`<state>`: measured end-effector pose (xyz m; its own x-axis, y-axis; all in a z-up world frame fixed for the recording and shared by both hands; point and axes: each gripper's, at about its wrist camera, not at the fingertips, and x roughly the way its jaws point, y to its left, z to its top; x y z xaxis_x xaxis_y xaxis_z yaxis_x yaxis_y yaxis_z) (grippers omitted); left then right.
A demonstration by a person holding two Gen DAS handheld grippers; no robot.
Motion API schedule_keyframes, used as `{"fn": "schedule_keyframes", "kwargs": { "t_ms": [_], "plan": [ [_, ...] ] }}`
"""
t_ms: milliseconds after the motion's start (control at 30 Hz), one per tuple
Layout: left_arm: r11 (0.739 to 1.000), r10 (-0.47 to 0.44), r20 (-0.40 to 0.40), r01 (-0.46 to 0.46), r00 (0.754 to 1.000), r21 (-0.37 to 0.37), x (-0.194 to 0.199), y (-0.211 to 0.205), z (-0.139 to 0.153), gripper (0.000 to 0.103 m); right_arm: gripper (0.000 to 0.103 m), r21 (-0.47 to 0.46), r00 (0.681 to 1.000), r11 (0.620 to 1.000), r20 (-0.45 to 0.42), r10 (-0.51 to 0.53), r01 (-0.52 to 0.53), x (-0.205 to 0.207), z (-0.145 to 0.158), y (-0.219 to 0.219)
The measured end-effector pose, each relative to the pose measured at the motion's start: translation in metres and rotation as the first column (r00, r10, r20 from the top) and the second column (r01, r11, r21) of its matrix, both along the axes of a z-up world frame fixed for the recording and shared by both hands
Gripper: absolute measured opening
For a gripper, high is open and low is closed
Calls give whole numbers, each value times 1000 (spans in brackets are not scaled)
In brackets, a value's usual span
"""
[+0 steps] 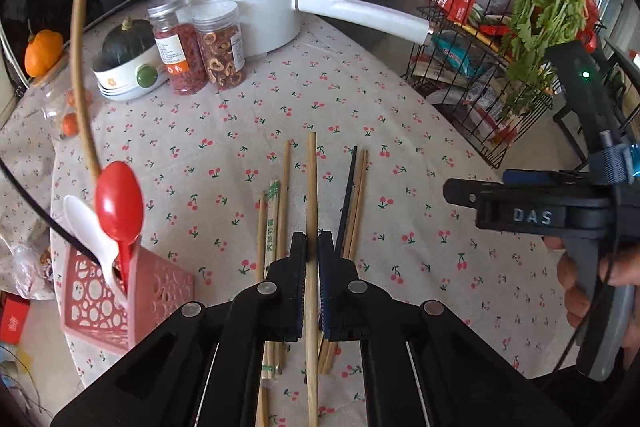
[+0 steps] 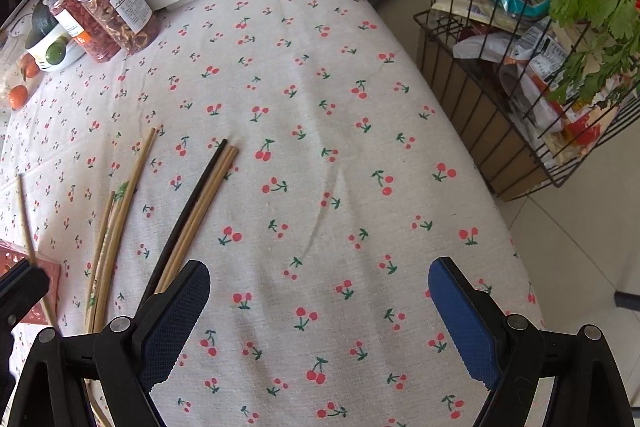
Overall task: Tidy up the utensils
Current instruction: 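Grasp a wooden chopstick with the left tool and lift it, then carry the wooden chopstick toward the basket with the left tool while the right tool grasps another wooden chopstick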
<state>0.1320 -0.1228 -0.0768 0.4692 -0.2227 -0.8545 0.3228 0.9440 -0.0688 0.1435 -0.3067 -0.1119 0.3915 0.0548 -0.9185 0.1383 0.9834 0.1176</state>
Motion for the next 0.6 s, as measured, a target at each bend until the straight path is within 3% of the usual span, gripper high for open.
{"fn": "schedule_keyframes", "kwargs": {
  "t_ms": [200,333,433,600],
  "plan": [
    [999,8,76,-4,997,-54,-44,45,30,6,92,20,1000,999,-4,29,-29,3,-2,23],
    [995,29,108,-18,994,-101,-61,72,33,6,91,63,998,996,14,58,-59,8,-2,38],
    [990,47,86,-35,995,-137,-63,86,35,5,81,107,998,992,24,60,-63,18,-4,48],
    [988,50,125,-30,991,-152,-79,106,45,6,51,166,997,984,7,72,-72,44,-18,72]
  ]
}}
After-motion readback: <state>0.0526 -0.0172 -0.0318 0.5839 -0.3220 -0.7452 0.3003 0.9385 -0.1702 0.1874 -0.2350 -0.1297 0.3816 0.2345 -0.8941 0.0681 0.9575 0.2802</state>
